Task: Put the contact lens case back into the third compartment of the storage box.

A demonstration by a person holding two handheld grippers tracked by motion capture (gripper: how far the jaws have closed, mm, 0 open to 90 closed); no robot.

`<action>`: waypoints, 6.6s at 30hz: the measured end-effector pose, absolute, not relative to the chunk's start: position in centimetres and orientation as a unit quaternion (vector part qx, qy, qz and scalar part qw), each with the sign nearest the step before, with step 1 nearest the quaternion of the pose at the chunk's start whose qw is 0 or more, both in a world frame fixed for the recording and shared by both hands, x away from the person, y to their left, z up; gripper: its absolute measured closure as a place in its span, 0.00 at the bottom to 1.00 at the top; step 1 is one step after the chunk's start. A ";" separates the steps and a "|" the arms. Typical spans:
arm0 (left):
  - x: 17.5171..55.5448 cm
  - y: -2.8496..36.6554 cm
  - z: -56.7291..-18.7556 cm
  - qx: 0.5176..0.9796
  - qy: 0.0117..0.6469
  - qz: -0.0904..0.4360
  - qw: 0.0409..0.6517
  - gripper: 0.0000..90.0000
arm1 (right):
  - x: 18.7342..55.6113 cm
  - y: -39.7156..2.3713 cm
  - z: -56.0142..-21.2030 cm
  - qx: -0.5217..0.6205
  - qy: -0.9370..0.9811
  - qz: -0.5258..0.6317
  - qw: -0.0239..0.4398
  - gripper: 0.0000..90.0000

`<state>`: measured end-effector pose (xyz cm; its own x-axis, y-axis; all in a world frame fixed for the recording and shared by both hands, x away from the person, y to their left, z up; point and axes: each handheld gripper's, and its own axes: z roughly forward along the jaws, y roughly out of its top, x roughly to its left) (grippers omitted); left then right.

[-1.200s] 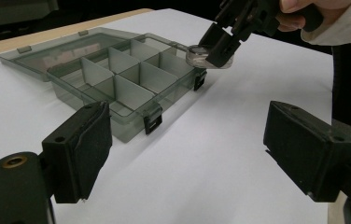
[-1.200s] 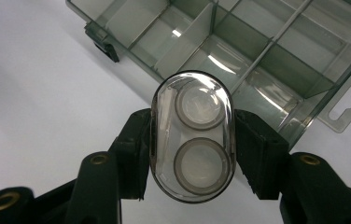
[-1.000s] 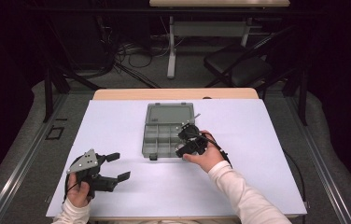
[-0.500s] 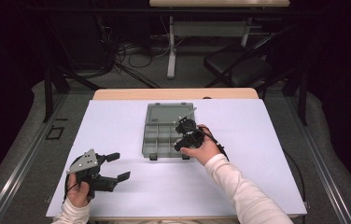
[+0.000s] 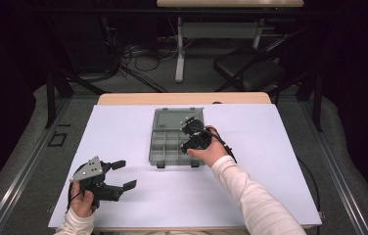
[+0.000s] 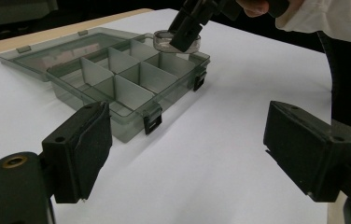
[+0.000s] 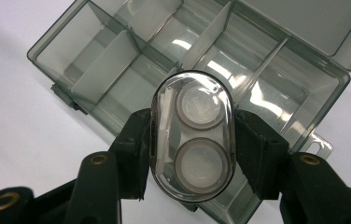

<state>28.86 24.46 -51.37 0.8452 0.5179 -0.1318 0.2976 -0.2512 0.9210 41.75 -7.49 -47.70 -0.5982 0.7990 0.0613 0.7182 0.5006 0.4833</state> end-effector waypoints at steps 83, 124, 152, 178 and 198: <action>28.9 24.5 -51.4 0.783 0.260 0.098 0.556 0.18 | 45.7 -7.6 -49.6 0.429 0.824 0.341 0.142 0.54; 29.0 24.5 -51.4 0.785 0.260 0.097 0.554 0.18 | 46.4 -7.1 -51.0 0.441 0.820 0.340 0.130 0.47; 29.1 24.4 -51.6 0.785 0.262 0.093 0.554 0.18 | 44.5 -7.5 -49.0 0.442 0.818 0.342 0.137 0.30; 29.0 24.5 -51.6 0.784 0.265 0.095 0.553 0.18 | 38.8 -10.0 -47.5 0.414 0.829 0.354 0.126 0.29; 28.9 24.5 -51.6 0.784 0.266 0.095 0.553 0.18 | 33.9 -12.2 -48.3 0.407 0.824 0.373 0.131 0.29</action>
<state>28.94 24.54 -51.58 0.8398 0.5232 -0.1450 0.3121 -0.2468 0.9174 33.93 -12.15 -48.25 -0.6353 0.7672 0.0883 0.5722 0.3908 0.7210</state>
